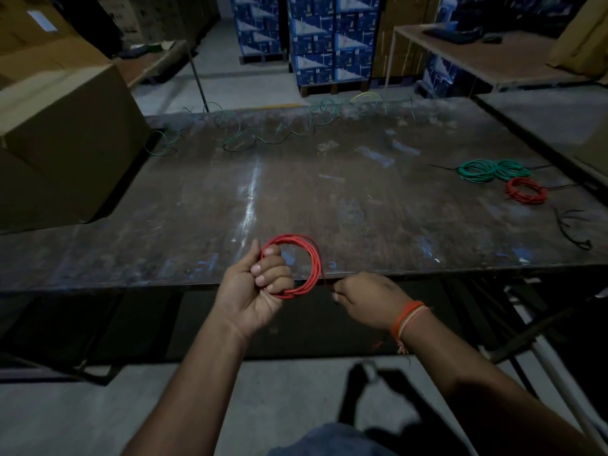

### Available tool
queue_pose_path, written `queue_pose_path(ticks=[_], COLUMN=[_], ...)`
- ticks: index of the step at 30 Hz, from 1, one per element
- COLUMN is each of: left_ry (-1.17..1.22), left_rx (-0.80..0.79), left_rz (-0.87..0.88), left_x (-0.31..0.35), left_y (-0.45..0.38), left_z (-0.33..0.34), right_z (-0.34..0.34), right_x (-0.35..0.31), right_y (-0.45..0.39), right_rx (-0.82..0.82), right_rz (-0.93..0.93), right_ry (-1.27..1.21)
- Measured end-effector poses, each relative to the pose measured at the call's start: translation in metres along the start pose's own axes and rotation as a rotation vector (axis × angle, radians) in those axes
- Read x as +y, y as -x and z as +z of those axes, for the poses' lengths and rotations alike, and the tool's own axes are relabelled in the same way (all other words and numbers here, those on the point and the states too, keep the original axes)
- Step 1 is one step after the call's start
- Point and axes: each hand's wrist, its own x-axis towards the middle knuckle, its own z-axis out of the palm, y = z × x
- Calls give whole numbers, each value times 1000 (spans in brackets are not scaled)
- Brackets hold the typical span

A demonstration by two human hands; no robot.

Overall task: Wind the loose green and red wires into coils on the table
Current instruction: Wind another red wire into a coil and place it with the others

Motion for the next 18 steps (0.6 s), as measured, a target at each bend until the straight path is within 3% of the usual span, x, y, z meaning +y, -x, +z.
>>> queue_pose_path(ticks=[6, 9, 12, 15, 18], left_ry=[-172, -66, -69, -360, -726], left_rx=[78, 1, 114, 251, 286], left_rz=[62, 85, 278, 460, 496], left_x=[20, 17, 14, 11, -2], left_y=[3, -1, -13, -23, -20], left_z=[-3, -7, -6, -8, -13], right_z=[-8, -12, -12, -29, -51], right_x=[18, 7, -18, -41, -54], right_y=[7, 14, 26, 33, 24], right_rx=[103, -8, -104, -51, 106], right_rz=[135, 66, -113, -300, -404], right_ry=[-44, 14, 68, -6, -110])
